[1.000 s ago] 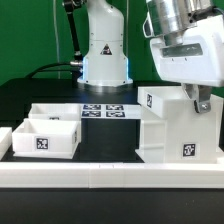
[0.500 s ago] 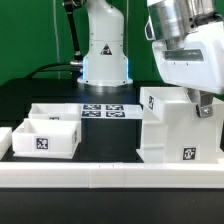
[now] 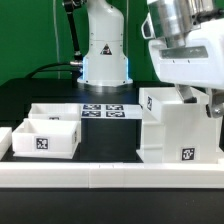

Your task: Assemble drawer

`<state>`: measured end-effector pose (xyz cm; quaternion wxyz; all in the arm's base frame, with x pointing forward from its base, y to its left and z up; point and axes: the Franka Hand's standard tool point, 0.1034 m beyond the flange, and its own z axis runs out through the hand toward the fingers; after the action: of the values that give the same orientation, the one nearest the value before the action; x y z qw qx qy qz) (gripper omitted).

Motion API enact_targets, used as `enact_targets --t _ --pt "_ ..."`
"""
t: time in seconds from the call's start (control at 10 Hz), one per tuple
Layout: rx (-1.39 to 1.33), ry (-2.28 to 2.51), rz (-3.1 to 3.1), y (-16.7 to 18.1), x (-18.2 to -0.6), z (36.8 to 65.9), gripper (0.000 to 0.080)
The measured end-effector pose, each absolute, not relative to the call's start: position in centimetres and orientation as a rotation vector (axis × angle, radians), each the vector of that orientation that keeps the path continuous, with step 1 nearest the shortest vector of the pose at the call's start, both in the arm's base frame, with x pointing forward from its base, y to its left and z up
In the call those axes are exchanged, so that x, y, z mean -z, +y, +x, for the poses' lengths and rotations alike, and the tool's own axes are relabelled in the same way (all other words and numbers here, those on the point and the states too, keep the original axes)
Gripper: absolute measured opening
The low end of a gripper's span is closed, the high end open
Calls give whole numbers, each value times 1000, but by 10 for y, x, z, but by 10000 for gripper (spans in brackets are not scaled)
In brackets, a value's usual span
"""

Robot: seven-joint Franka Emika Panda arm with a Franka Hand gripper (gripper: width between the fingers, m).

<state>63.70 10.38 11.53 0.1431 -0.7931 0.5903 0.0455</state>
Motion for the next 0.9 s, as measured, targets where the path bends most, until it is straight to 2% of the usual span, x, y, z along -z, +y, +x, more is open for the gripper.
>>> enact_targets --t 0.3,0.4,0.9 --pt "-74 1543 -2390 93 -141 625 642" --pt "-55 1457 -2448 89 -145 620 648" --pt "-15 1251 -2588 85 -136 612 649"
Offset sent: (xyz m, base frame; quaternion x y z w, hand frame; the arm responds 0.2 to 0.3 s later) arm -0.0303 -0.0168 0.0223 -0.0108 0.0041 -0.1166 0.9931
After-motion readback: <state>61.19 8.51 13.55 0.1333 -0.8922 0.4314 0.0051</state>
